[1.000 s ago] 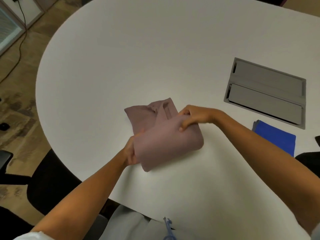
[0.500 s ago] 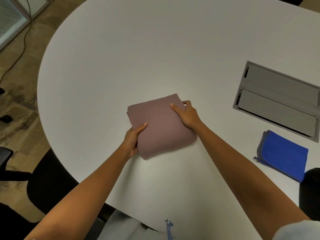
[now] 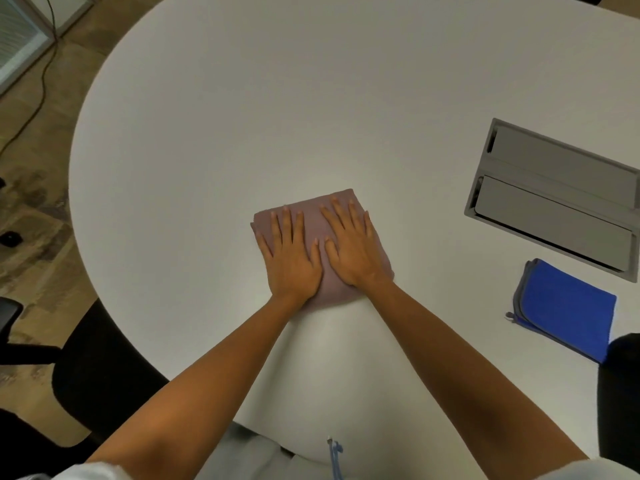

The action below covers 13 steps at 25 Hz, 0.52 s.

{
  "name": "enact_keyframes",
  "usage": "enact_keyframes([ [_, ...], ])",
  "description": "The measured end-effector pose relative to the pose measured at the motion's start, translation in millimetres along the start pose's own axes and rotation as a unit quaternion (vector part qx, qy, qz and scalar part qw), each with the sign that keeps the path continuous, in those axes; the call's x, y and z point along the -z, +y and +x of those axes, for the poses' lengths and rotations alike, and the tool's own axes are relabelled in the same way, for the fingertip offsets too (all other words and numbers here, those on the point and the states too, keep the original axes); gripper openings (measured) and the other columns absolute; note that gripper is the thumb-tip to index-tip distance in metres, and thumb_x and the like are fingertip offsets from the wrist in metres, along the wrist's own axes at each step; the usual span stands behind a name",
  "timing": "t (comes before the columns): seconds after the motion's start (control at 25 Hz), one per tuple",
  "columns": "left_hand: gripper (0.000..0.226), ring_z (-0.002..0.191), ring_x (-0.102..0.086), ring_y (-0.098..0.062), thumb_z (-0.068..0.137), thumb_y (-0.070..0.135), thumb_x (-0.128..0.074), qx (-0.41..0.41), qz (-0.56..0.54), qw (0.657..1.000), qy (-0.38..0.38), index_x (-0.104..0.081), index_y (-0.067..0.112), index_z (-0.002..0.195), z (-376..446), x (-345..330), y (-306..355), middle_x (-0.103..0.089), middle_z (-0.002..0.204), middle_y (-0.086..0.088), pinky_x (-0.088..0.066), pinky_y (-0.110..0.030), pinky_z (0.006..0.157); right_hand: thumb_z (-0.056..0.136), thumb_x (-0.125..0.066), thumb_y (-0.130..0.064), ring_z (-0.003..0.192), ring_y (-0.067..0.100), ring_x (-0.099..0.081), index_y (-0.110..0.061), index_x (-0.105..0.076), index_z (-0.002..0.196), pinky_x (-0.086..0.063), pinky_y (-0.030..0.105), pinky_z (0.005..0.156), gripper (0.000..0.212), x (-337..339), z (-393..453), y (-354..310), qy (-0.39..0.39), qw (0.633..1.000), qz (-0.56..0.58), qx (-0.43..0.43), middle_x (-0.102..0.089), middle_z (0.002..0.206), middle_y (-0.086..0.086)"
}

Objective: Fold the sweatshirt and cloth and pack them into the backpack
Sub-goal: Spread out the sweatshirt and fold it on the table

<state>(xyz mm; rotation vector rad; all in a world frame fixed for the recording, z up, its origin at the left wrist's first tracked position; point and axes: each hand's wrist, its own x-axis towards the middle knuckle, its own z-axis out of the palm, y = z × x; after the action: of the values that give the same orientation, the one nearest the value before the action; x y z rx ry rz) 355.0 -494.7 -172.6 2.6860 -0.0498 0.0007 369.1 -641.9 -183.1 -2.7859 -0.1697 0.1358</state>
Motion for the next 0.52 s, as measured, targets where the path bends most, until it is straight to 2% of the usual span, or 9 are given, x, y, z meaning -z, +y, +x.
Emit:
enact_keyframes([
  [0.08, 0.068, 0.155, 0.005, -0.025, 0.102, 0.051, -0.020, 0.011, 0.048, 0.998, -0.040, -0.007, 0.020, 0.161, -6, -18, -9, -0.002, 0.168, -0.005, 0.006, -0.061, 0.121, 0.100, -0.027, -0.051, 0.154, 0.026, 0.000, -0.028, -0.012, 0.159, -0.004, 0.055, 0.123, 0.065, -8, -10, 4, 0.003, 1.000, -0.022, 0.001, -0.006, 0.167, -0.001],
  [0.16, 0.068, 0.154, 0.009, -0.027, 0.102, 0.051, -0.023, 0.026, 0.059, 0.997, -0.044, -0.004, 0.023, 0.161, -7, -27, -14, 0.004, 0.168, -0.004, 0.010, -0.063, 0.118, 0.099, -0.028, -0.056, 0.154, 0.026, 0.002, -0.030, -0.009, 0.159, -0.004, 0.057, 0.122, 0.068, -12, -15, 7, 0.003, 1.000, -0.017, -0.001, -0.002, 0.167, -0.003],
  [0.4, 0.071, 0.154, 0.015, -0.026, 0.100, 0.056, -0.023, 0.041, 0.033, 0.997, -0.057, 0.001, 0.027, 0.160, 1, -40, -20, 0.011, 0.168, -0.001, 0.002, -0.065, 0.119, 0.098, -0.035, -0.055, 0.154, 0.018, 0.005, -0.035, -0.008, 0.158, -0.014, 0.054, 0.122, 0.069, -19, -8, 16, -0.007, 0.996, 0.085, -0.006, 0.000, 0.167, -0.011],
  [0.52, 0.072, 0.153, 0.016, -0.026, 0.099, 0.060, -0.021, 0.057, 0.026, 0.997, -0.055, 0.001, 0.028, 0.160, 1, -45, -21, 0.011, 0.168, -0.001, 0.003, -0.064, 0.120, 0.097, -0.036, -0.052, 0.154, 0.018, 0.004, -0.034, -0.010, 0.158, -0.017, 0.052, 0.121, 0.069, -24, -5, 21, -0.016, 0.994, 0.105, 0.012, -0.001, 0.167, -0.010],
])
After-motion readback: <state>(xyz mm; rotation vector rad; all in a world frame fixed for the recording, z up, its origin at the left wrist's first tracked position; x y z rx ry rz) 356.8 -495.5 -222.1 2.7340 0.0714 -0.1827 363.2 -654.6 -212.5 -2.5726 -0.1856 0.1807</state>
